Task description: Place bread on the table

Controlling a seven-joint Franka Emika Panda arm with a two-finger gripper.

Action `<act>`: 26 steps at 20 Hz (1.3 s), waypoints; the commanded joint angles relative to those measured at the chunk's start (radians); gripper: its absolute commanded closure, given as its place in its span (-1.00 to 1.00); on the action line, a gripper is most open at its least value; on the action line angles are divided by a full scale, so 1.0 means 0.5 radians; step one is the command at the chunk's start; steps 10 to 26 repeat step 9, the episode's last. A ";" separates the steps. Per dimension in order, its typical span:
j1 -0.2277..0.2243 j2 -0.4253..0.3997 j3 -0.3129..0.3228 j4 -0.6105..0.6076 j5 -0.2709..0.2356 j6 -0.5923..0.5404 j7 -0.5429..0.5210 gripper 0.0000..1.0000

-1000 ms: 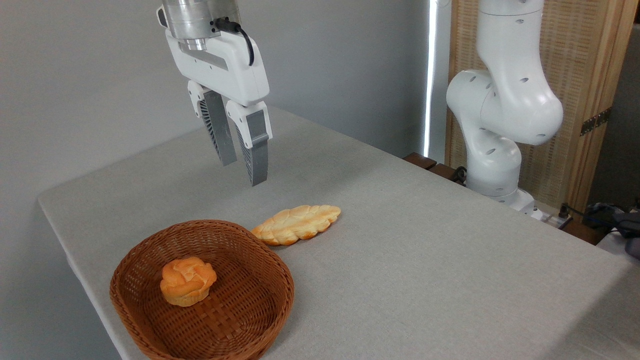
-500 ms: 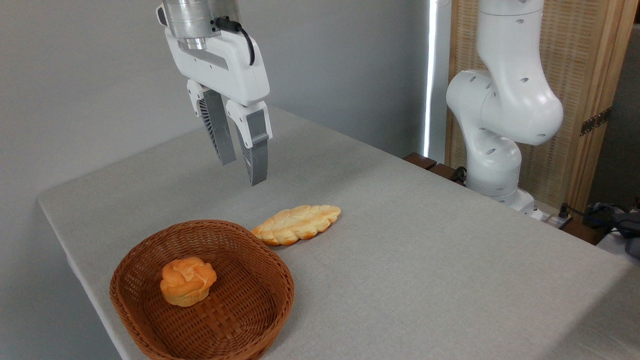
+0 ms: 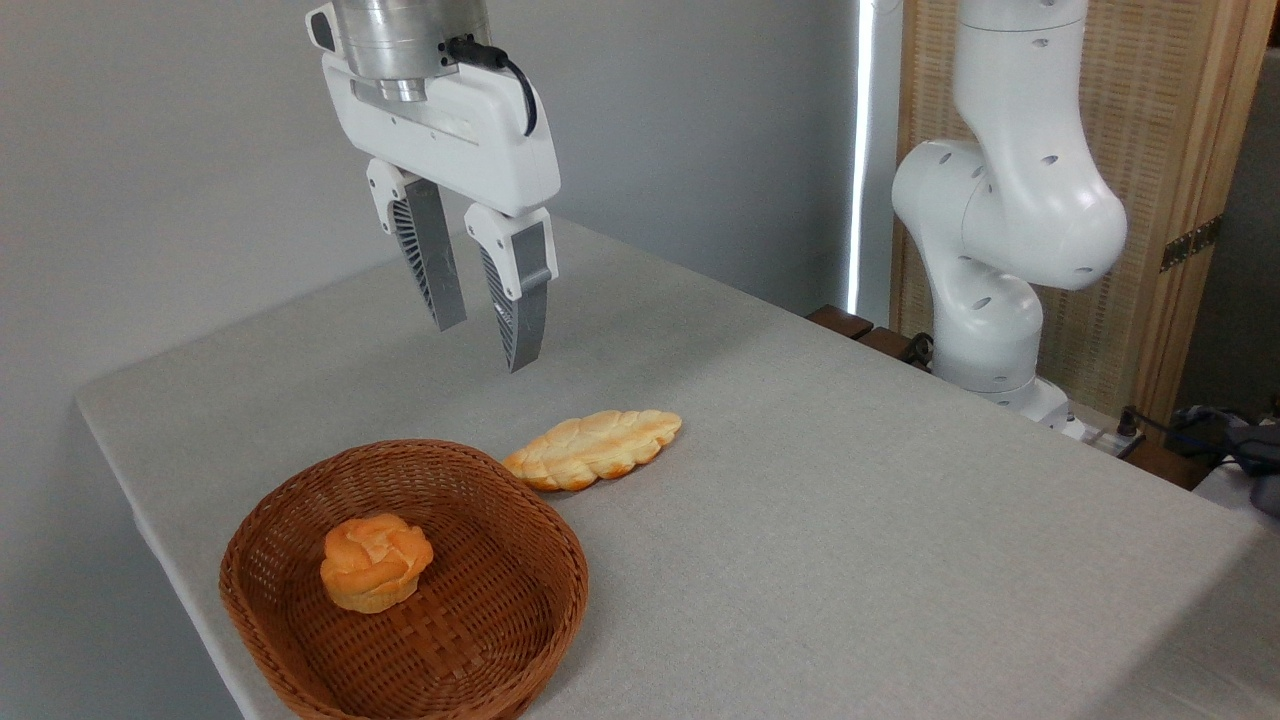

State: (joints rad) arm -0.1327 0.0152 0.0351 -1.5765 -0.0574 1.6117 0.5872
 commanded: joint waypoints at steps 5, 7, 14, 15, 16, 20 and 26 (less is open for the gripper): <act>-0.005 0.003 0.013 0.042 -0.026 -0.063 -0.012 -1.00; -0.005 0.003 0.013 0.042 -0.035 -0.057 -0.012 -1.00; -0.008 0.003 0.016 0.042 -0.038 -0.054 -0.012 -1.00; -0.008 0.003 0.016 0.042 -0.038 -0.054 -0.012 -1.00; -0.008 0.003 0.016 0.042 -0.038 -0.054 -0.012 -1.00; -0.008 0.003 0.016 0.042 -0.038 -0.054 -0.012 -1.00; -0.008 0.003 0.016 0.042 -0.038 -0.054 -0.012 -1.00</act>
